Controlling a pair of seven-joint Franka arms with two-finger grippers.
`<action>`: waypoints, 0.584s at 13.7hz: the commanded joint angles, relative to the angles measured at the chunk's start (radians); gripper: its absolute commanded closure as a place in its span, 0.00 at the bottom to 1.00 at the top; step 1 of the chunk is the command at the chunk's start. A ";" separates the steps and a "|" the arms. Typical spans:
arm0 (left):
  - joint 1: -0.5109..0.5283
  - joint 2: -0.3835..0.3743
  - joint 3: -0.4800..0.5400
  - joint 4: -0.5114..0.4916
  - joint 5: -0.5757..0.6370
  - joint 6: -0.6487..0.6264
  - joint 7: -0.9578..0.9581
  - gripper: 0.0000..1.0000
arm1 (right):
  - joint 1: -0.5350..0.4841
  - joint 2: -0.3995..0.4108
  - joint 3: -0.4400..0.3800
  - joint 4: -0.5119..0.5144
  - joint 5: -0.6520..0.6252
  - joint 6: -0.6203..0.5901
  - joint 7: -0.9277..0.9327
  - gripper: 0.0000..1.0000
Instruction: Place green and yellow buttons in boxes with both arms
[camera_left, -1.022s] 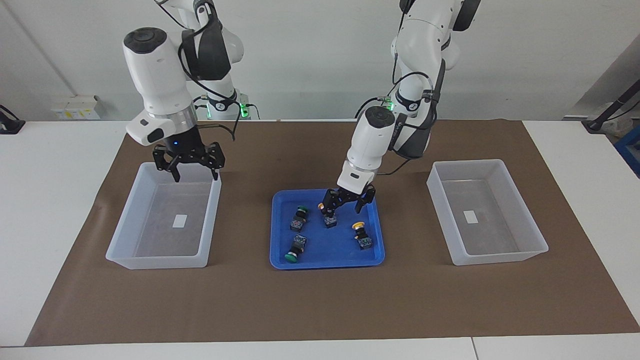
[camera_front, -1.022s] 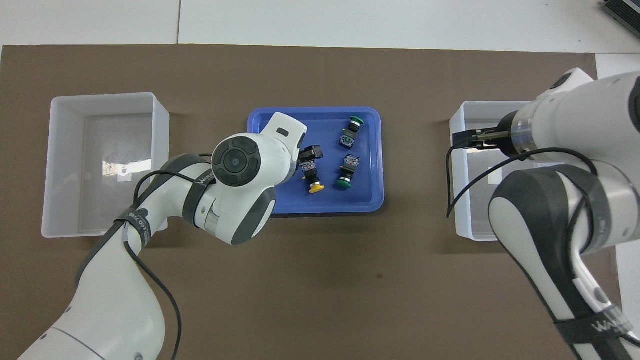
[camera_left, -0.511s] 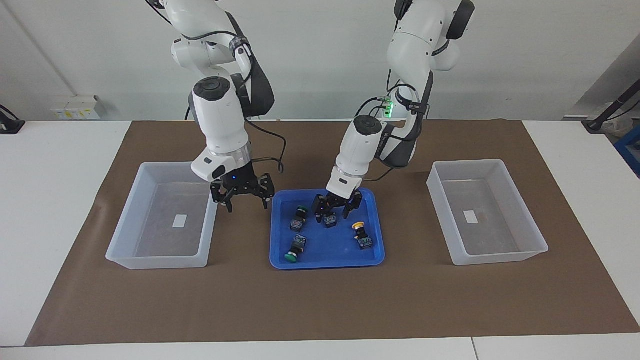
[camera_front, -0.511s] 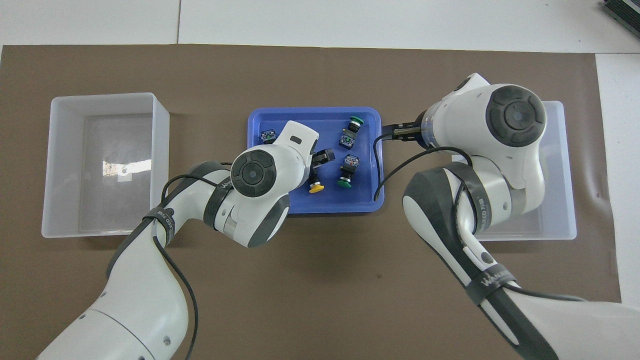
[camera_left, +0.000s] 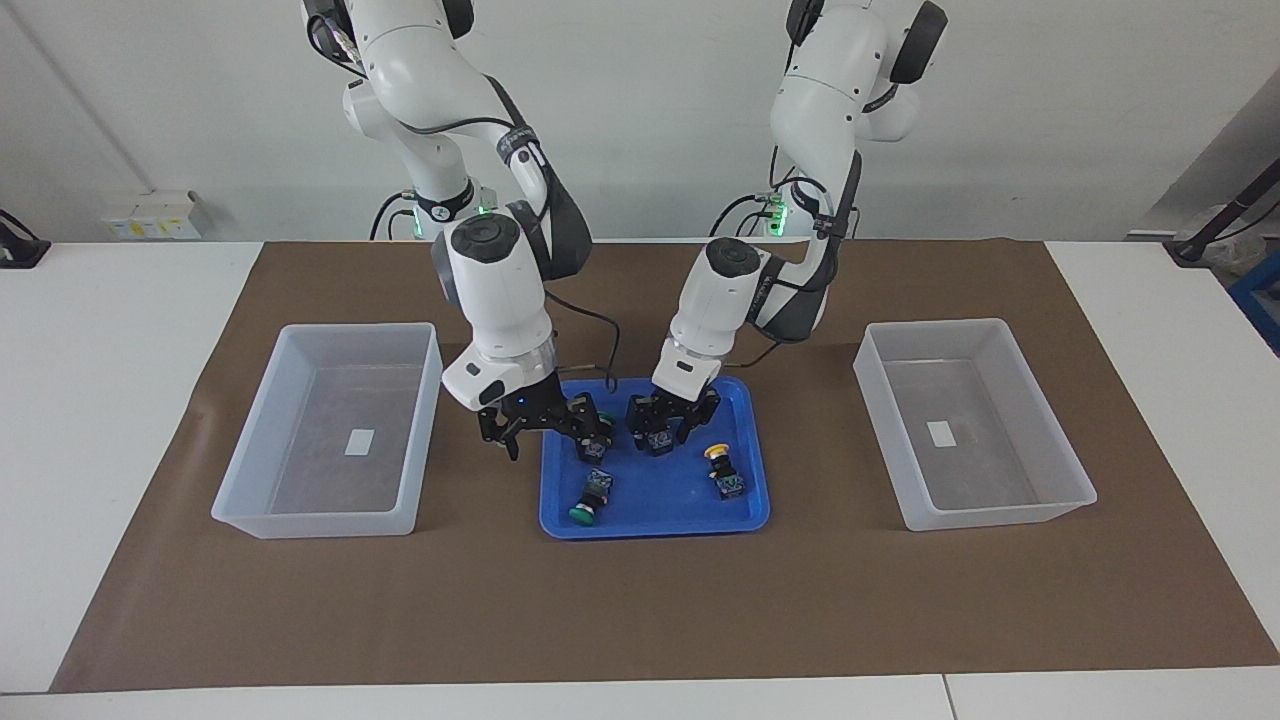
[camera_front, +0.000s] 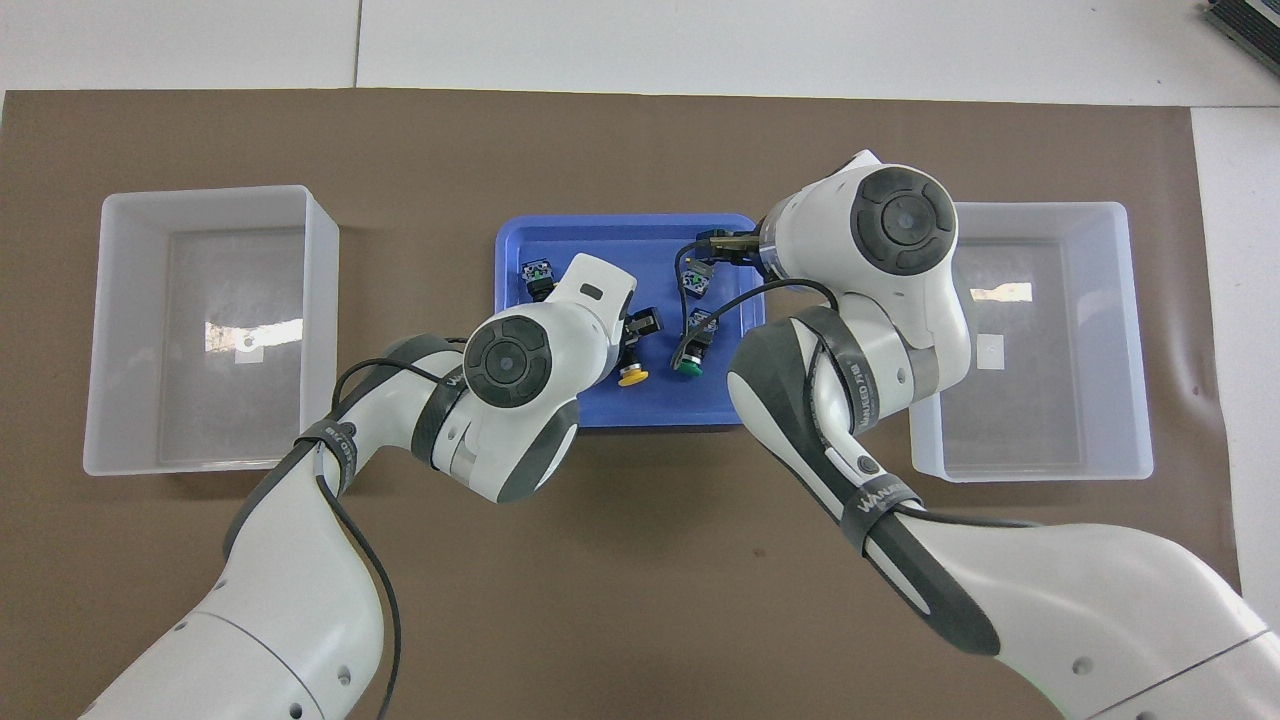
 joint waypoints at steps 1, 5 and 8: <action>-0.021 -0.007 0.017 -0.027 -0.010 0.029 -0.007 0.36 | 0.021 0.082 -0.003 0.075 -0.020 0.002 0.075 0.00; -0.021 -0.007 0.016 -0.032 -0.009 0.029 -0.001 0.66 | 0.031 0.150 -0.002 0.124 -0.073 0.015 0.109 0.00; -0.018 -0.009 0.016 -0.032 -0.009 0.027 0.003 0.89 | 0.032 0.194 -0.002 0.126 -0.074 0.071 0.135 0.00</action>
